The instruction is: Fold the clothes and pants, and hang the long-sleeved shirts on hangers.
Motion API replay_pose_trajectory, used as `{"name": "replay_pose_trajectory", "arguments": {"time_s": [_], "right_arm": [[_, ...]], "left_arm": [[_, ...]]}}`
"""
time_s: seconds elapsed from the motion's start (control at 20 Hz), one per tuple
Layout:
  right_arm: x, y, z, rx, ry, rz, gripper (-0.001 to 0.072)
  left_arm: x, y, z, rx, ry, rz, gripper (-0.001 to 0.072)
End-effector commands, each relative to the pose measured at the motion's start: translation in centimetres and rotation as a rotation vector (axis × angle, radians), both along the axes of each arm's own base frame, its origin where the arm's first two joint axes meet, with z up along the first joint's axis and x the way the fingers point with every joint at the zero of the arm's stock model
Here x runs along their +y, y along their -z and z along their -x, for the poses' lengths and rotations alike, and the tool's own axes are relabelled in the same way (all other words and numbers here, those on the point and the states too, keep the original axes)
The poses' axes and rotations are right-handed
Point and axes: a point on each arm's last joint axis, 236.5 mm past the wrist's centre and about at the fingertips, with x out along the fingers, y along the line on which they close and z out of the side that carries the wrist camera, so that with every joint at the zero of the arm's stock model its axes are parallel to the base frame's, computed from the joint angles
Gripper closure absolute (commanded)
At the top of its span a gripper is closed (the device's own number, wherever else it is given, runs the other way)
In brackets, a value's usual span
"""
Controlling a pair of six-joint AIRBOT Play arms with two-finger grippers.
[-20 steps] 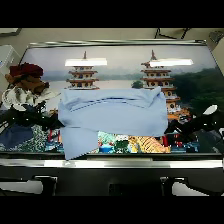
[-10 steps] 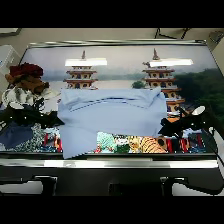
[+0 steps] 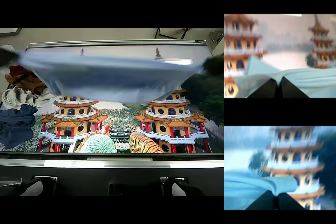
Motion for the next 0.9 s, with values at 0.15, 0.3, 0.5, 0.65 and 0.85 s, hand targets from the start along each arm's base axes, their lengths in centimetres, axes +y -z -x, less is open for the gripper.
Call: {"name": "replay_pose_trajectory", "arguments": {"time_s": [0.15, 0.3, 0.5, 0.65, 0.85], "right_arm": [[2.0, -21.3, 16.5, -0.547, 0.076, 0.207, 0.0667], [2.7, -23.9, 19.6, -0.656, 0.085, 0.224, 0.0667], [2.4, -26.2, 20.3, -0.744, 0.118, 0.206, 0.0667], [1.2, -23.9, 17.0, -0.644, 0.141, 0.148, 0.0667], [-0.7, -6.0, 8.1, 0.051, 0.121, 0.017, 0.0668]], "left_arm": [[-4.5, -22.4, 18.6, -0.656, -0.057, -0.17, 0.0687], [-5.1, -25.2, 22.6, -0.782, -0.087, -0.166, 0.0688], [-5.1, -27.0, 24.0, -0.854, -0.109, -0.156, 0.0689], [-4.6, -23.7, 20.1, -0.69, -0.079, -0.131, 0.0689], [-3.2, -7.9, 9.5, -0.118, 0.041, -0.085, 0.0689]]}}
